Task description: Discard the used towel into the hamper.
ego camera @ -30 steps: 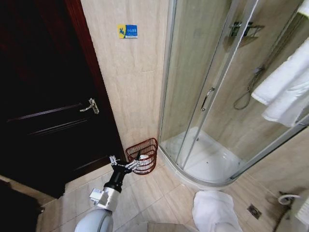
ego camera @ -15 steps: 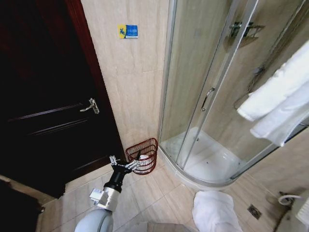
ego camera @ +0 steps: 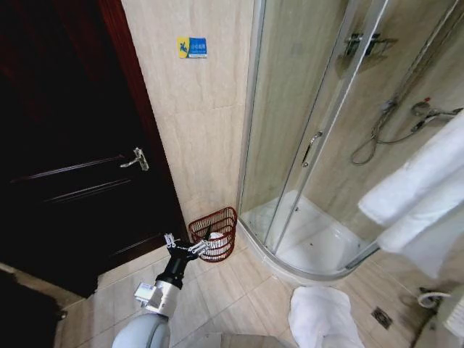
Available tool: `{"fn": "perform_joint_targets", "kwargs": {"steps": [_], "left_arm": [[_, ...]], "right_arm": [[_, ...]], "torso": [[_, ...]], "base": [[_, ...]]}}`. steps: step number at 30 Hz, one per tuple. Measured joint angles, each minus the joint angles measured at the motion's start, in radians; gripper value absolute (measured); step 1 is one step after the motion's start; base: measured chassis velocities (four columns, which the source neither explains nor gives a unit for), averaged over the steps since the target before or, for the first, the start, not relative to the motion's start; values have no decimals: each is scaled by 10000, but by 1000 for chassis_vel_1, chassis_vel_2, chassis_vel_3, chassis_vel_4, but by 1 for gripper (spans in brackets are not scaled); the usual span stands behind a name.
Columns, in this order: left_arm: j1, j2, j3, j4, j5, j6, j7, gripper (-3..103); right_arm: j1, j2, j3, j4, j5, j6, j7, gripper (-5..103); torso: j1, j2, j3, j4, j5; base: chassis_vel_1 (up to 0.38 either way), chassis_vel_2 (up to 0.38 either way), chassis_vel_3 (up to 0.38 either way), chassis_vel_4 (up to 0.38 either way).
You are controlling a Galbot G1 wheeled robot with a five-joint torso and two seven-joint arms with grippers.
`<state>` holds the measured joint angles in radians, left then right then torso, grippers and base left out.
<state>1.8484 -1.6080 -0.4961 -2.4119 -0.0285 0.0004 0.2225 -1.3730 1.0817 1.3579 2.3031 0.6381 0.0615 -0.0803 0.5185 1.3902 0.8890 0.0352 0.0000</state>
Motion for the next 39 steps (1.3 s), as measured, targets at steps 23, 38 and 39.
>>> {"fn": "perform_joint_targets", "kwargs": {"steps": [23, 38, 39], "left_arm": [[0, 0, 0, 0, 0, 0, 0, 100], [0, -1, 0, 0, 0, 0, 1, 100], [0, -1, 0, 0, 0, 0, 1, 100]], "right_arm": [[-1008, 2510, -1472, -575, -2178, 2417, -385, 9], [-1303, 3547, -2038, -766, -2816, 3579, -400, 9], [-1303, 3547, -2038, -766, -2816, 3579, -400, 9]], "torso": [[1, -1, 1, 0, 2], [2, -3, 1, 0, 0], [2, -3, 1, 0, 0]], "base": [[0, 0, 0, 0], [0, 0, 0, 0], [0, 0, 0, 0]]}}
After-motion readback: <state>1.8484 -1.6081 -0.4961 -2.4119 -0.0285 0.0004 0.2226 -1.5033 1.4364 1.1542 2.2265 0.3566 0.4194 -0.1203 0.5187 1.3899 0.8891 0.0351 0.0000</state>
